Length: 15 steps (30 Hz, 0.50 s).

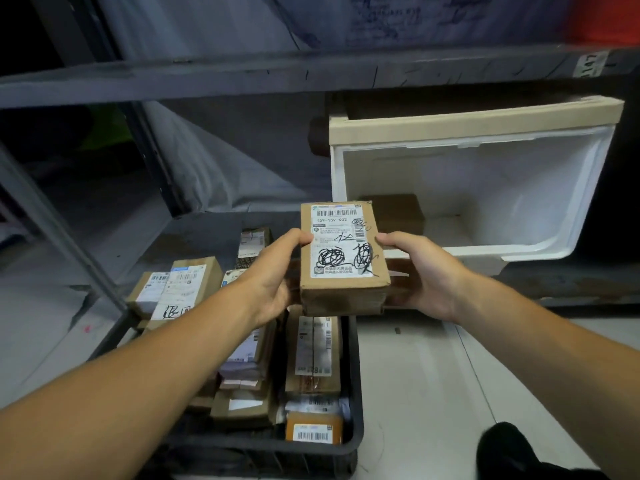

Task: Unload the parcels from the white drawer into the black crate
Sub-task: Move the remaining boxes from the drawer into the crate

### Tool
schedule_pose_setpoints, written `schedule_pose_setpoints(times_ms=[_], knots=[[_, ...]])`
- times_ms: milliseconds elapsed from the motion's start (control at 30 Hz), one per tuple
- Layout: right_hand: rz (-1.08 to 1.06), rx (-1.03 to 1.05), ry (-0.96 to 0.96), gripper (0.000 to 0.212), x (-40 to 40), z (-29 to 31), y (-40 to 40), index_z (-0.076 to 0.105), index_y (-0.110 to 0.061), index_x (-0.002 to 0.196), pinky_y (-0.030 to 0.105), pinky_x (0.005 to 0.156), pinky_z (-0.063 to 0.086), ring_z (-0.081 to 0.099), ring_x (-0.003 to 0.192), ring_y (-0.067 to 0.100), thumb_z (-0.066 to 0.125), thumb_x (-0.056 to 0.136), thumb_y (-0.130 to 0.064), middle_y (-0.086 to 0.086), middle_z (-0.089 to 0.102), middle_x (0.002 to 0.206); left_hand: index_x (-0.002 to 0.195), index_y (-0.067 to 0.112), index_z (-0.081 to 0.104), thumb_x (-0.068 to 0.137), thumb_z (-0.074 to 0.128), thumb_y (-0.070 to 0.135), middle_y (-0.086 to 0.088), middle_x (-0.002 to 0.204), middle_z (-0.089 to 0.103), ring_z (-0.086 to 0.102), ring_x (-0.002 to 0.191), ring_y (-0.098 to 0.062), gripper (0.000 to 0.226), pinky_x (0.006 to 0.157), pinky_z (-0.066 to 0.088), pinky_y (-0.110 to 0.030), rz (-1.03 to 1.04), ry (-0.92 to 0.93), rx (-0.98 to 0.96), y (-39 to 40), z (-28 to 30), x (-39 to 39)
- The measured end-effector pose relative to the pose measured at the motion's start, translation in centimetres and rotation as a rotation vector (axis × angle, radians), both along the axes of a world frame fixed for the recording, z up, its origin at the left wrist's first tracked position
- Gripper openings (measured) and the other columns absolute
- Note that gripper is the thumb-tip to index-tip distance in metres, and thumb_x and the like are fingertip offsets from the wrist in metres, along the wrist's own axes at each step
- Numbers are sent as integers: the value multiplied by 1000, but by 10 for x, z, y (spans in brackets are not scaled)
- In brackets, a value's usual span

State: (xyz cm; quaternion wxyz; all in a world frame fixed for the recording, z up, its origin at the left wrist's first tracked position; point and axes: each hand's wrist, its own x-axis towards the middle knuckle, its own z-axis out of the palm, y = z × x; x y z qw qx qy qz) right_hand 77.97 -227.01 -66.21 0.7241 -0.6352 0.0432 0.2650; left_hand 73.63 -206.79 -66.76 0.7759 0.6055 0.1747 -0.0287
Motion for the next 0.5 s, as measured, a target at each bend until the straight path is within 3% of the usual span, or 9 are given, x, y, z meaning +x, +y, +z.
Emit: schedule_pose_setpoints(times_ms=[133,167,233,300,367,500], knots=[[47,-22,66,26,2,-21,17,70,-17,110,33,65,53,64,54,15,59,97,-37,4,72,72,103,19,74,101,53,35,-3,88,79,75,77,-16,27,78,58,-33,67,67,41,5,-23,-1],[47,-34,82,26,2,-28,21,70,-17,107,33,67,54,64,56,16,59,98,-39,4,72,72,108,19,75,101,52,37,-4,94,80,76,85,-19,29,84,58,-35,81,88,53,6,-30,-2],[33,-46,116,27,5,-47,31,72,-18,105,41,88,56,69,77,22,60,97,-42,6,76,83,115,20,74,102,50,39,-6,101,79,76,96,-22,33,94,57,-40,84,129,70,12,-43,-1],[26,-56,148,25,6,-66,41,72,-21,98,44,97,51,67,89,24,60,97,-42,4,77,91,113,21,73,104,48,40,-5,100,79,76,96,-22,33,92,57,-39,84,163,93,20,-54,1],[36,-64,187,24,8,-84,51,71,-23,95,45,97,50,62,94,25,59,97,-43,4,72,98,111,21,73,105,48,40,-3,98,80,76,92,-21,32,86,58,-36,84,184,113,28,-66,4],[6,-75,223,22,17,-115,65,70,-21,94,37,86,51,64,88,21,56,100,-37,3,71,95,102,21,73,106,45,44,-2,91,80,76,92,-23,36,91,58,-39,130,233,130,34,-100,19]])
